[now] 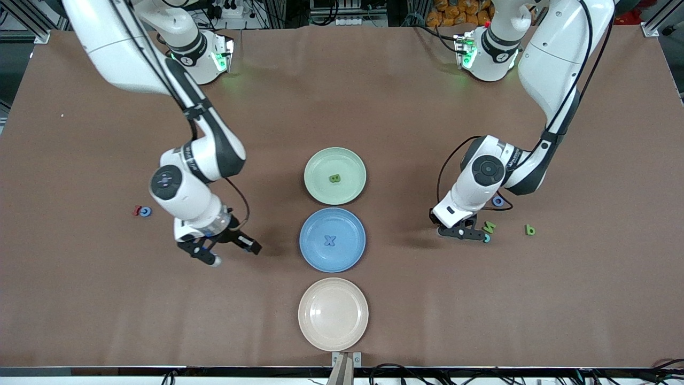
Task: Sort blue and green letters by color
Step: 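Carry the blue 3 onto the blue plate and open the right gripper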
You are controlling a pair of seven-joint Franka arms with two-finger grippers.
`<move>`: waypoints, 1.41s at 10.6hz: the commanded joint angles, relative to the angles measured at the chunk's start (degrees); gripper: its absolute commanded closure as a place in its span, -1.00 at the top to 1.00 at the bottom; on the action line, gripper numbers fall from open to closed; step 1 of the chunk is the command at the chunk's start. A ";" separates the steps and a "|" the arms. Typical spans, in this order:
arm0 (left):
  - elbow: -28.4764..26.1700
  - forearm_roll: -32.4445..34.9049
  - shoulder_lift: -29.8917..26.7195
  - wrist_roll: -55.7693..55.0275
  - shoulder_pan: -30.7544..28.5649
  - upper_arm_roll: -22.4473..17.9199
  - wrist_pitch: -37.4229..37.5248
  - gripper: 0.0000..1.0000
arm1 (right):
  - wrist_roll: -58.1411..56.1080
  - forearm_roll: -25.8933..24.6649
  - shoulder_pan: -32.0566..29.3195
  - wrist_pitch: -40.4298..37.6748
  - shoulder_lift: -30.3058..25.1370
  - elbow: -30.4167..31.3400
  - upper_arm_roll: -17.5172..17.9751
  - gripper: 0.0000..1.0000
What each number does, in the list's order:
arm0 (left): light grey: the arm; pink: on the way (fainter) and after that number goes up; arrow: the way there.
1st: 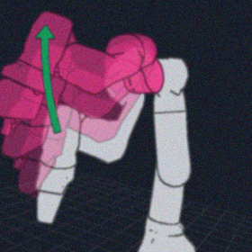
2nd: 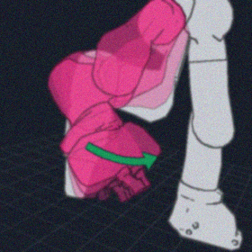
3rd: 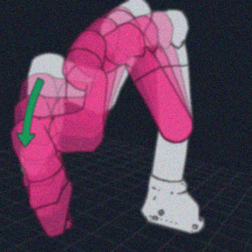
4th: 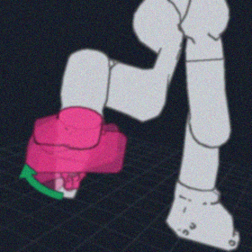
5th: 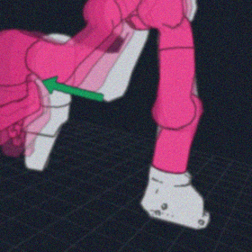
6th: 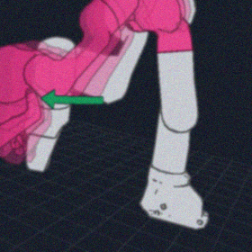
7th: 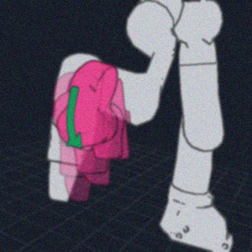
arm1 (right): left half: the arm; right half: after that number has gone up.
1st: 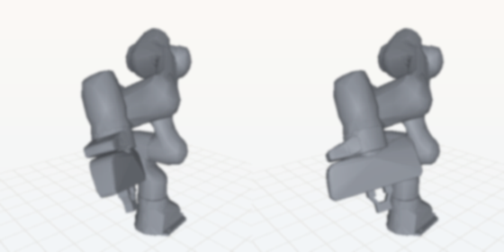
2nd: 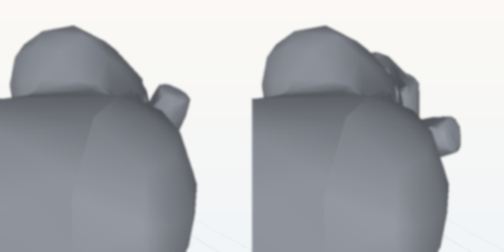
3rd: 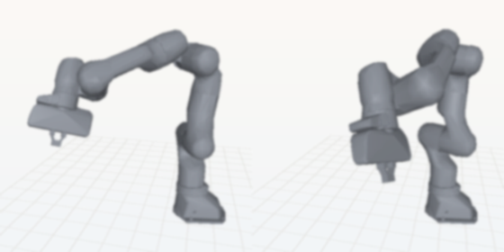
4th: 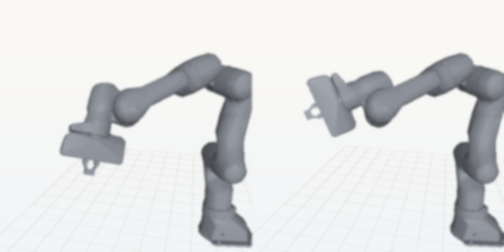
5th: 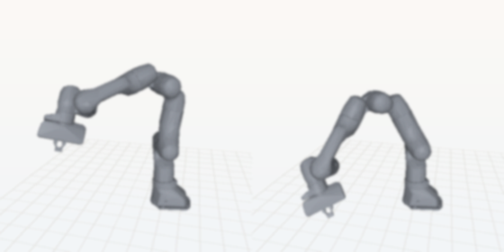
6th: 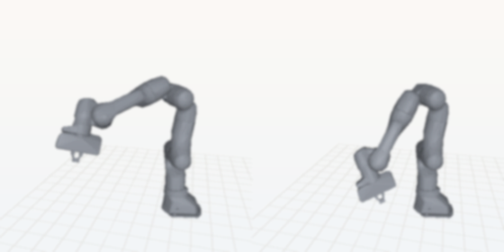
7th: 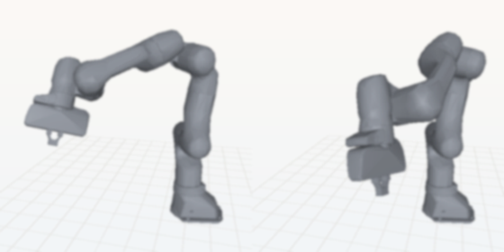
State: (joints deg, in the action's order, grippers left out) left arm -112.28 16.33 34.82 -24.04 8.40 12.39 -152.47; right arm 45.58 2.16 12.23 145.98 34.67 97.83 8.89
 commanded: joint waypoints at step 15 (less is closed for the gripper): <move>4.61 -6.84 -1.43 -2.84 0.47 6.23 4.99 -0.74 | 12.70 0.65 19.06 8.88 13.23 -13.89 -2.82 0.50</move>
State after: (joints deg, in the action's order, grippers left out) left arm -108.04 11.77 34.45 -24.61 8.51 16.72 -148.87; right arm 57.90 2.22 30.90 154.96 47.21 85.93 6.45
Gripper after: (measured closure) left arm 0.749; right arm 0.366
